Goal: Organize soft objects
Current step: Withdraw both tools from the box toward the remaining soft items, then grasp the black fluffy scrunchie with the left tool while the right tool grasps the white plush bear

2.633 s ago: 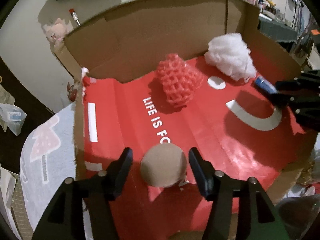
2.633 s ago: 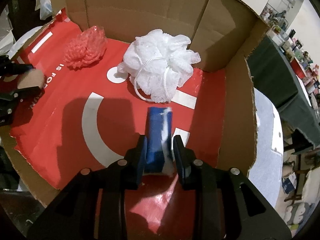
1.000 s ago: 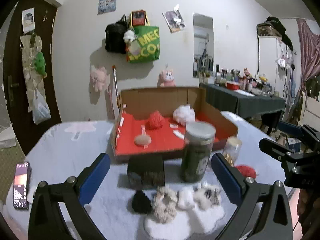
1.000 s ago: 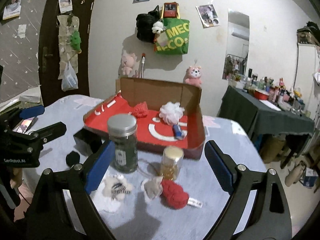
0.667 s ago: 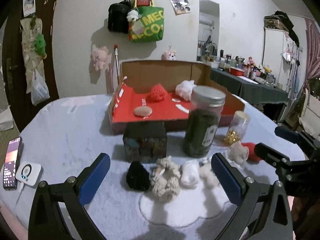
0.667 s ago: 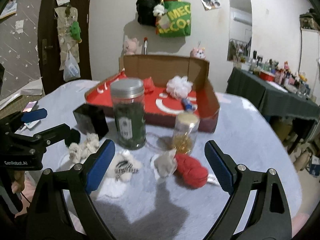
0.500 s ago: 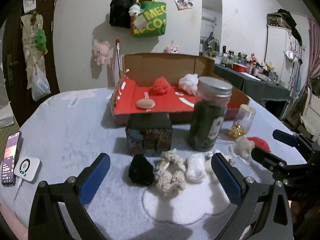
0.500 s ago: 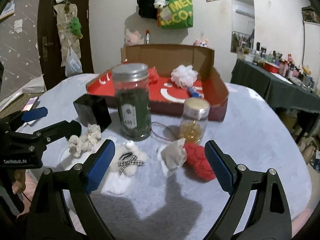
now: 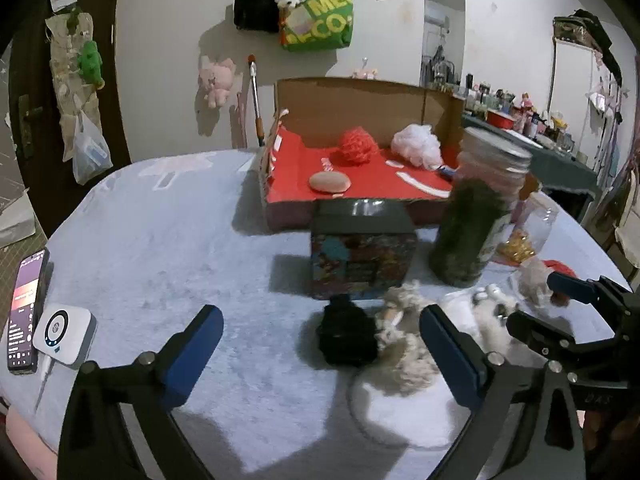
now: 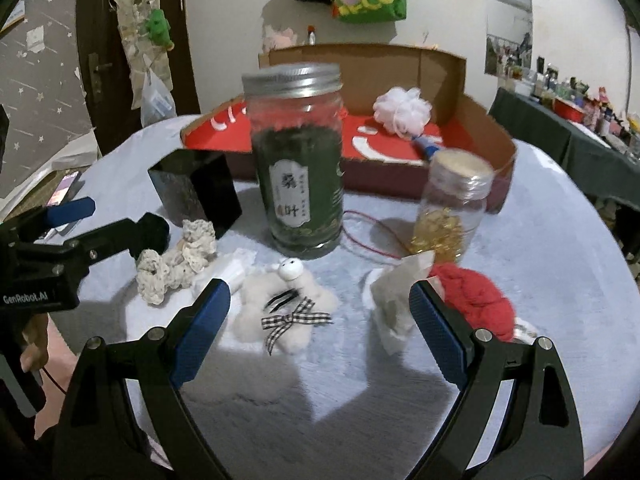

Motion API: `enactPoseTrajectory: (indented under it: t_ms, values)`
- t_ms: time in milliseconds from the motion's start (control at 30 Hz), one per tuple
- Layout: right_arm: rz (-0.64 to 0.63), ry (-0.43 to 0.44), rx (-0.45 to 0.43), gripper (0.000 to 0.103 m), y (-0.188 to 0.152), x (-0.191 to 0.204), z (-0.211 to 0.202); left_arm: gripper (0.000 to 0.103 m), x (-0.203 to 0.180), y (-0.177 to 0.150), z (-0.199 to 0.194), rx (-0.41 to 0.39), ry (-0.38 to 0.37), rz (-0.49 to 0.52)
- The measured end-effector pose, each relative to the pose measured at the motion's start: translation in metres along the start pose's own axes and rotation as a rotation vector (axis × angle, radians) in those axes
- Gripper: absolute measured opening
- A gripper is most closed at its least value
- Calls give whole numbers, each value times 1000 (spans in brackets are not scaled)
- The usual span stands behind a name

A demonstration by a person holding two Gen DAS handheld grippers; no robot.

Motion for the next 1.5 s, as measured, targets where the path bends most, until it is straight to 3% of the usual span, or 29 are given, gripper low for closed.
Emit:
enactPoseTrajectory:
  t_ms: [333, 433, 467, 567, 600, 900, 1133, 1300, 1500]
  values:
    - [-44, -7, 61, 92, -8, 10, 22, 88, 9, -10, 28, 90, -38, 2]
    - [-57, 17, 86, 91, -13, 13, 27, 74, 6, -11, 30, 92, -82, 11]
    - [-66, 16, 85, 89, -15, 14, 27, 64, 4, -11, 31, 94, -102, 13]
    - [-85, 24, 75, 65, -17, 15, 25, 33, -5, -12, 33, 106, -189, 19]
    - [-85, 24, 72, 56, -16, 15, 24, 31, -7, -12, 32, 104, -203, 23]
    - [-47, 94, 47, 55, -9, 7, 3, 27, -20, 6, -1, 28, -186, 71]
    - [-42, 113, 6, 55, 4, -2, -16, 27, -51, 21, -12, -10, -281, 122]
    - [-40, 121, -7, 55, 10, -9, -22, 27, -77, 28, -4, -4, -363, 152]
    - [-43, 131, -5, 55, 15, -17, -23, 27, -92, 30, 9, 16, -405, 172]
Point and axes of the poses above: each gripper's, at about its wrist camera, not at the fingertips, and z roughly the way its jaws point, x to its left, y to its top, the point moved 5 cm from there along z, roughly the way its jaws point, and after that the axes turned 12 degrees about z, right-handed, at the moved point
